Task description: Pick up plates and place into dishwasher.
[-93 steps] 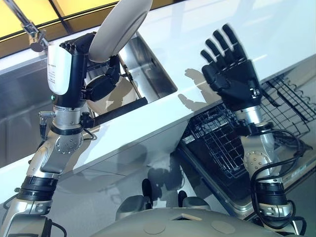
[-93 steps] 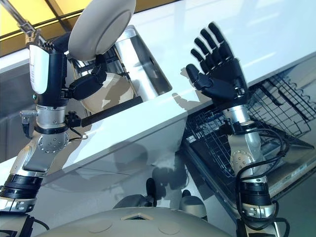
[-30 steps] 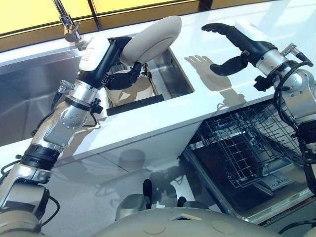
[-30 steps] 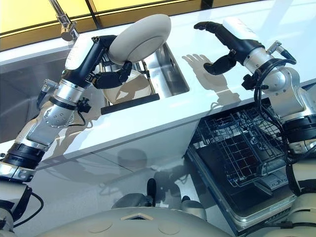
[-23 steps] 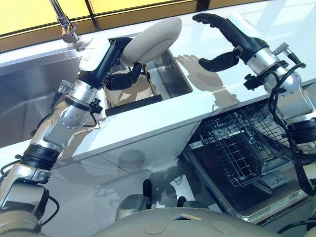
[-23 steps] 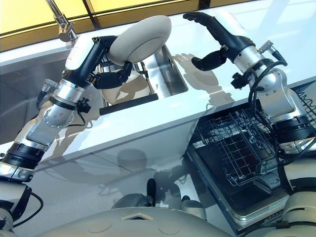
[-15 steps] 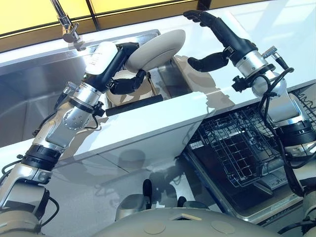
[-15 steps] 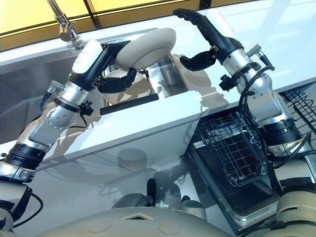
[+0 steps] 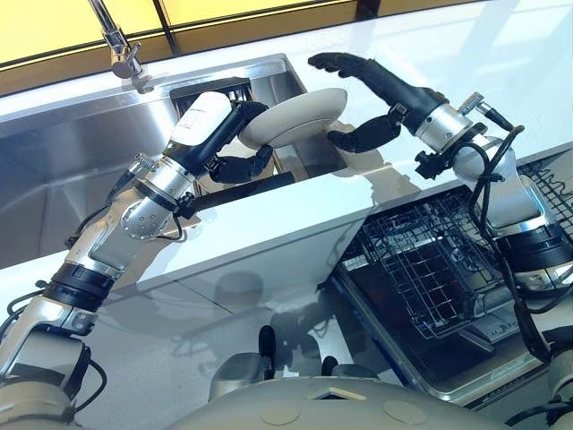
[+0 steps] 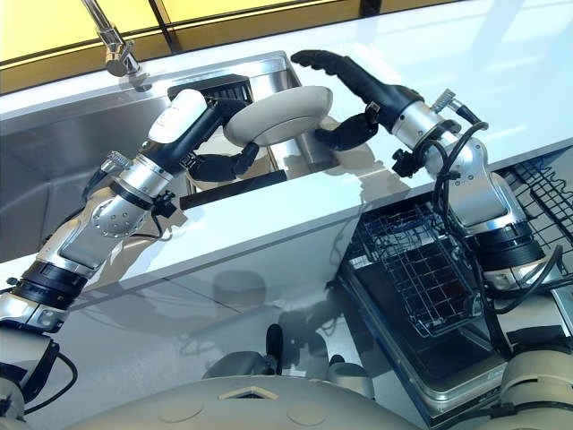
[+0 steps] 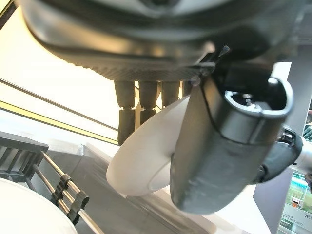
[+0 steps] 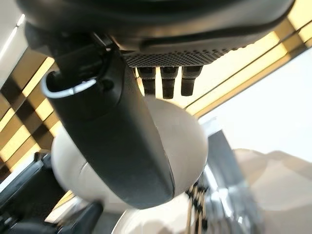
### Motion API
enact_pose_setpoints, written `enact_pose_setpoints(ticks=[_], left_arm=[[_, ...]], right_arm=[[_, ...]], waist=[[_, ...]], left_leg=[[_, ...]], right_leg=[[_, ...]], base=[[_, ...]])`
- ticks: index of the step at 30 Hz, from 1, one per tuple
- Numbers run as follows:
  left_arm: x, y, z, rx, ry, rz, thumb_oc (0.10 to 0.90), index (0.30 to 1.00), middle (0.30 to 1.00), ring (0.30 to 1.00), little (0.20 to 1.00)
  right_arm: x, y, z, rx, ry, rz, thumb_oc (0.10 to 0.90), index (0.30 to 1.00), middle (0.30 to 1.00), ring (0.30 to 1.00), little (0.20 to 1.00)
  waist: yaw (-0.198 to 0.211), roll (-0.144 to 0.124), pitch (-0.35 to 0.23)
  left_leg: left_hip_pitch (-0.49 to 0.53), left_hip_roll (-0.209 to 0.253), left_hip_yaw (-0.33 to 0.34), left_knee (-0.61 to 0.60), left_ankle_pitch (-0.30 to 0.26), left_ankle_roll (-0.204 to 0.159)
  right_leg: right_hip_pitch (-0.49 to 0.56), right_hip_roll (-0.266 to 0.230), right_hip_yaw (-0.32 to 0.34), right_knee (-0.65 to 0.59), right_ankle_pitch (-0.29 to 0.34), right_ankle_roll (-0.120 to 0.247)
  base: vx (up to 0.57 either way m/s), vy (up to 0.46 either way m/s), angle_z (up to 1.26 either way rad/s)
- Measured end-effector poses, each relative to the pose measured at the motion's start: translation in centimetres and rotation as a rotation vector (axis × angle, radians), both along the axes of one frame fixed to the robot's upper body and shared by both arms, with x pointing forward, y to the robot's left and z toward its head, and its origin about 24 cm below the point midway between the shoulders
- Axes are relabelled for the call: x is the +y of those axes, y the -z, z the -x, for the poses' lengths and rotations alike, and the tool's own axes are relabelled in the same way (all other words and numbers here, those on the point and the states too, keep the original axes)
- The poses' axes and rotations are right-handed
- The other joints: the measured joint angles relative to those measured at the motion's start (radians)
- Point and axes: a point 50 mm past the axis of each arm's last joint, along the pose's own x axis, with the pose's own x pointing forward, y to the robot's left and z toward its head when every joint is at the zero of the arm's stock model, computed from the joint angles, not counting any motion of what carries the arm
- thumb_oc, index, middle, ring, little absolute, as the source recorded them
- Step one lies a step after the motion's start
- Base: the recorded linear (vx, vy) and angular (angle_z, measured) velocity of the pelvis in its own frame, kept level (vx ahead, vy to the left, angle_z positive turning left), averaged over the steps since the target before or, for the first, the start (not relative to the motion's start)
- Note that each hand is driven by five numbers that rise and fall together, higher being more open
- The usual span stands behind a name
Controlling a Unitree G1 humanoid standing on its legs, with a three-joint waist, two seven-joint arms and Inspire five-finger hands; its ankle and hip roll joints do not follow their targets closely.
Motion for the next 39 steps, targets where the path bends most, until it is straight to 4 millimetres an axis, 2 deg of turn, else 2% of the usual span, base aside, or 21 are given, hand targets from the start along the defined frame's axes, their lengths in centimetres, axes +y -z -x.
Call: enact_pose_setpoints(ticks=[8, 10, 11, 20, 28, 29, 30, 37, 39], left_arm=[[-0.6, 0.7, 0.1, 0.036, 0.029, -0.026, 0.1, 0.3, 0.3, 0.3, 0.2], [-0.6, 0.7, 0.1, 0.04, 0.031, -0.03, 0.1, 0.3, 0.3, 0.3, 0.2], [-0.6, 0.7, 0.1, 0.041, 0.031, -0.031, 0.1, 0.3, 0.3, 0.3, 0.2], [-0.7, 1.0, 0.2, 0.049, 0.039, -0.038, 0.1, 0.3, 0.3, 0.3, 0.2], [-0.8, 0.7, 0.2, 0.012, 0.024, 0.02, 0.1, 0.3, 0.3, 0.3, 0.2], [-0.7, 0.6, 0.2, 0.004, 0.02, 0.029, 0.657, 0.778, 0.778, 0.778, 0.757], [-0.7, 0.5, 0.1, -0.004, 0.015, 0.039, 0.8, 0.9, 0.9, 0.9, 0.9], [-0.9, -1.6, 0.3, -0.047, 0.036, 0.245, 0.8, 0.9, 0.9, 0.9, 0.9], [-0.9, -3.0, 0.7, -0.104, 0.052, 0.297, 0.8, 0.9, 0.9, 0.9, 0.9]], right_arm=[[1.0, 0.3, 0.6, 0.064, -0.096, 0.058, 0.8, 0.9, 0.9, 0.9, 0.9], [1.0, 0.3, 0.7, 0.075, -0.106, 0.06, 0.366, 0.528, 0.528, 0.528, 0.466], [1.0, 0.3, 0.7, 0.077, -0.108, 0.064, 0.1, 0.3, 0.3, 0.3, 0.2], [1.3, 0.5, 0.9, 0.077, -0.13, 0.068, 0.1, 0.3, 0.3, 0.3, 0.2], [1.6, -0.1, 1.1, -0.026, -0.116, 0.044, 0.1, 0.3, 0.3, 0.3, 0.2], [1.6, -0.2, 1.1, -0.042, -0.115, 0.044, 0.1, 0.3, 0.3, 0.3, 0.2], [1.7, -0.3, 1.2, -0.057, -0.115, 0.042, 0.1, 0.3, 0.3, 0.3, 0.2], [1.7, -1.4, 1.3, -0.154, -0.074, -0.058, 0.1, 0.3, 0.3, 0.3, 0.2], [1.3, -2.0, 1.3, -0.198, -0.045, -0.101, 0.1, 0.3, 0.3, 0.3, 0.2]], waist=[[0.004, 0.0, 0.0], [0.004, 0.0, 0.0], [0.004, 0.0, 0.0], [0.005, 0.001, 0.0], [0.003, 0.002, -0.001], [0.003, 0.002, -0.001], [0.002, 0.002, -0.001], [0.003, 0.002, -0.001], [0.002, 0.002, -0.001]], left_leg=[[0.001, 0.0, 0.0, 0.0, 0.001, 0.0], [0.001, 0.0, 0.0, 0.0, 0.001, 0.0], [0.001, 0.0, -0.001, 0.0, 0.001, 0.0], [0.002, 0.0, -0.005, 0.0, 0.002, 0.0], [0.0, 0.0, -0.007, 0.0, 0.004, -0.001], [0.0, 0.0, -0.007, 0.0, 0.004, -0.001], [0.0, 0.0, -0.007, 0.0, 0.004, -0.001], [-0.001, 0.0, -0.006, 0.0, 0.004, -0.001], [0.0, 0.001, -0.005, 0.0, 0.004, -0.001]], right_leg=[[0.001, 0.0, 0.0, 0.0, 0.0, 0.0], [0.001, 0.0, 0.0, 0.0, 0.0, 0.0], [0.001, 0.0, 0.0, 0.0, 0.0, 0.0], [0.003, 0.001, -0.004, -0.002, 0.0, 0.0], [0.002, 0.001, -0.006, -0.004, 0.0, 0.0], [0.002, 0.001, -0.006, -0.004, 0.0, 0.0], [0.001, 0.001, -0.006, -0.004, 0.0, 0.0], [0.0, 0.001, -0.004, 0.0, 0.0, 0.0], [0.0, 0.001, -0.001, 0.0, 0.0, 0.0]], base=[[0.0, 0.0, 0.0], [0.0, 0.0, 0.0], [0.0, 0.0, 0.0], [0.0, 0.0, 0.0], [-0.01, 0.0, 0.01], [0.0, 0.0, 0.0], [0.0, 0.0, 0.0], [0.0, 0.0, 0.0], [0.0, 0.0, 0.0]])
